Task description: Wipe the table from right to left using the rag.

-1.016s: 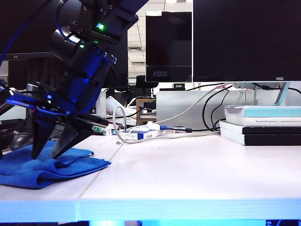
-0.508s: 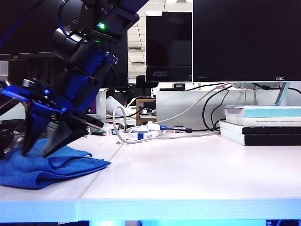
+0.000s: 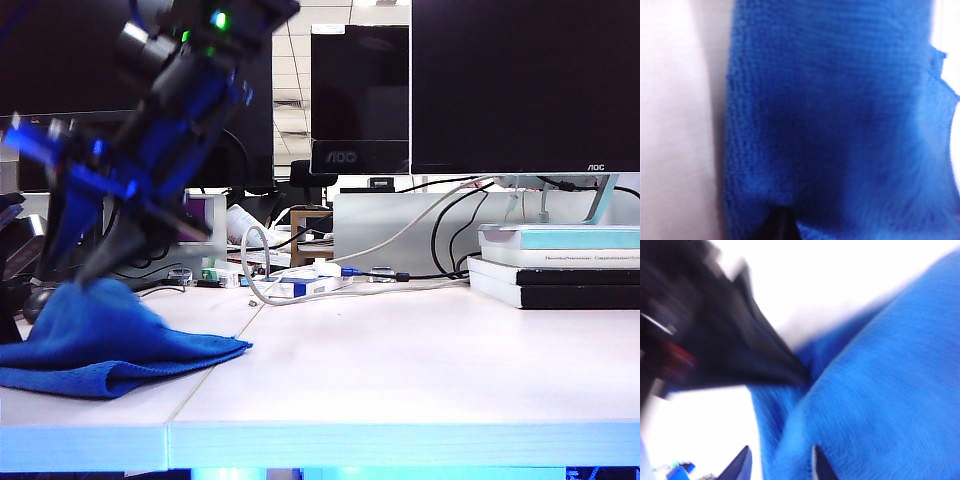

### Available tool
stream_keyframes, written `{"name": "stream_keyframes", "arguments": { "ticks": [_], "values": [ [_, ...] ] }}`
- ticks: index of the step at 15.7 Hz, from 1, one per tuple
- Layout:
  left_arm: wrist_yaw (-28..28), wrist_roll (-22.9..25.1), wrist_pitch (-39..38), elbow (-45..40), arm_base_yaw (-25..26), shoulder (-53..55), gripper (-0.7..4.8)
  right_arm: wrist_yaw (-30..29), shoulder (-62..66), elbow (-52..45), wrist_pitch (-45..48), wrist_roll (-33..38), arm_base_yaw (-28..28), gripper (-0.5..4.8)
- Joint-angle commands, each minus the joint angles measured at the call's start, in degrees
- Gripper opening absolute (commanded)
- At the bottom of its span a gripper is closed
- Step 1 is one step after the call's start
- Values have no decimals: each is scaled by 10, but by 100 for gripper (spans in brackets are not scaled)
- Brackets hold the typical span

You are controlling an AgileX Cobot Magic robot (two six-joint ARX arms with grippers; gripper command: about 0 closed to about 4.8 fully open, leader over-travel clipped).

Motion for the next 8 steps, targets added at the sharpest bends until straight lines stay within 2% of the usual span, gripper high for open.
{"name": "stream_keyframes", "arguments": {
  "ticks": [1, 5, 8],
  "values": [
    [-92, 2, -8, -11, -3, 13, -6, -9, -5, 52, -23, 0, -7, 158],
    [-111, 2, -8, -11, -3, 13, -6, -5, -5, 161, -85, 0, -24, 155],
    [-111, 2, -13, -10, -3, -1, -6, 71, -5, 254, -151, -5, -37, -8]
  ]
}}
